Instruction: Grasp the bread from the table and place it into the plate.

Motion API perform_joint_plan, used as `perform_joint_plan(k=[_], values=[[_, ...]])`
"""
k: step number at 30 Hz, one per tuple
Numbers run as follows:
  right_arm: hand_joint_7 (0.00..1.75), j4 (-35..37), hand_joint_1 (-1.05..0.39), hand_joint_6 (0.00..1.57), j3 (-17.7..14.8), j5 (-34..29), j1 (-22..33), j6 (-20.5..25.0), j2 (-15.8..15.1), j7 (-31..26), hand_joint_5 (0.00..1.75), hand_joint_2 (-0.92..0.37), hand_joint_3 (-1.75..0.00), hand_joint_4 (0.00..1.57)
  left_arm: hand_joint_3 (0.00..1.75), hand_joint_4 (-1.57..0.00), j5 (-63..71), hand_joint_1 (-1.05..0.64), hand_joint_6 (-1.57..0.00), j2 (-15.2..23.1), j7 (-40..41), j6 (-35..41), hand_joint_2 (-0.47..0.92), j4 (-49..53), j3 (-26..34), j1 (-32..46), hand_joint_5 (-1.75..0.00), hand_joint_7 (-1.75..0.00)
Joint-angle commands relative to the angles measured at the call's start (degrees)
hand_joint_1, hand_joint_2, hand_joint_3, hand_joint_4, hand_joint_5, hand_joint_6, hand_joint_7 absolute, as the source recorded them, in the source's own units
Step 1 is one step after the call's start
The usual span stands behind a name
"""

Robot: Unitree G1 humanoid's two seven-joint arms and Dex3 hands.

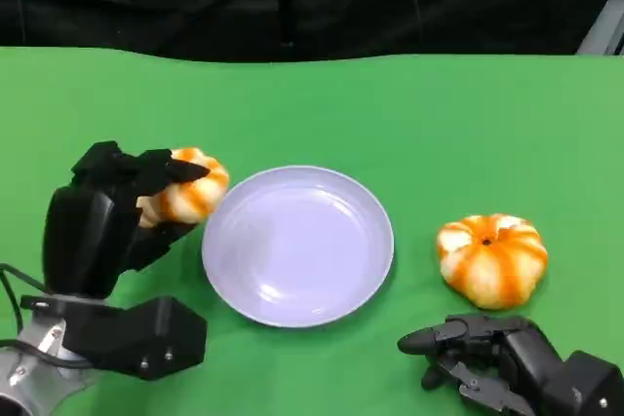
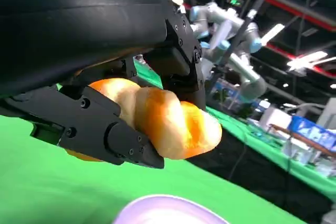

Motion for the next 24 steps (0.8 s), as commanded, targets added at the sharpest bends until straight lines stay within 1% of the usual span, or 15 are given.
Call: perform_joint_plan(k=[1, 4, 5, 6, 9, 14, 20, 24], values=[[0.32, 0.9, -0.04, 1.11, -0.3, -0.2, 0.3, 0.6, -0.7, -0.2, 1.18, -0.92, -0.40, 0.78, 0.04, -0.81, 0.2, -0.02, -1.03, 0.3, -0.7, -0.4, 0.91, -1.9, 0.6, 1.5, -1.37, -0.81], [0.32, 0.9, -0.04, 1.11, -0.3, -0.2, 0.3, 0.6, -0.7, -0.2, 1.18, -0.92, -0.40, 0.78, 0.04, -0.81, 0.2, -0.02, -1.03, 0.3, -0.9, -0.2, 0.91, -2.3, 0.7, 1.7, -1.36, -0.80], [0.32, 0.9, -0.04, 1.10, -0.3, -0.2, 0.3, 0.6, -0.6, -0.1, 1.18, -0.92, -0.40, 0.78, 0.04, -0.81, 0.2, -0.02, -1.03, -0.4, -1.5, -0.7, 0.91, -3.1, 0.3, 2.0, -1.36, -0.80], [0.32, 1.0, -0.03, 1.10, -0.3, -0.1, 0.2, 0.5, -0.6, -0.1, 1.18, -0.92, -0.41, 0.78, 0.05, -0.83, 0.2, -0.03, -1.06, -1.0, -2.1, -1.0, 0.91, -3.8, 0.0, 2.3, -1.31, -0.74], [0.33, 0.7, -0.04, 1.10, -0.2, -0.4, 0.3, 0.8, -0.5, -0.5, 1.18, -0.92, -0.41, 0.79, 0.06, -0.85, 0.1, -0.03, -1.09, -2.2, -3.5, -1.6, 0.91, -4.8, -0.3, 2.8, -1.28, -0.68], [0.33, 0.3, -0.04, 1.10, -0.1, -0.3, 0.4, 1.0, -0.3, -0.5, 1.19, -0.92, -0.40, 0.78, 0.08, -0.85, 0.8, -0.03, -1.10, -3.3, -5.4, -1.8, 0.91, -5.3, -0.7, 3.0, -1.27, -0.66], [0.34, 0.3, -0.05, 1.10, 0.0, -0.4, 0.4, 1.0, -0.2, -0.6, 1.20, -0.92, -0.39, 0.78, 0.09, -0.82, 1.0, -0.04, -1.10, -3.5, -6.8, -1.9, 0.91, -5.5, -0.9, 2.9, -1.31, -0.61], [0.34, 0.4, -0.04, 1.10, 0.2, -0.8, 0.3, 1.1, -0.2, -1.0, 1.21, -0.92, -0.39, 0.79, 0.11, -0.84, 1.6, -0.02, -1.12, -4.5, -10.6, -1.1, 0.91, -4.0, -2.5, 0.0, -1.26, -0.59]])
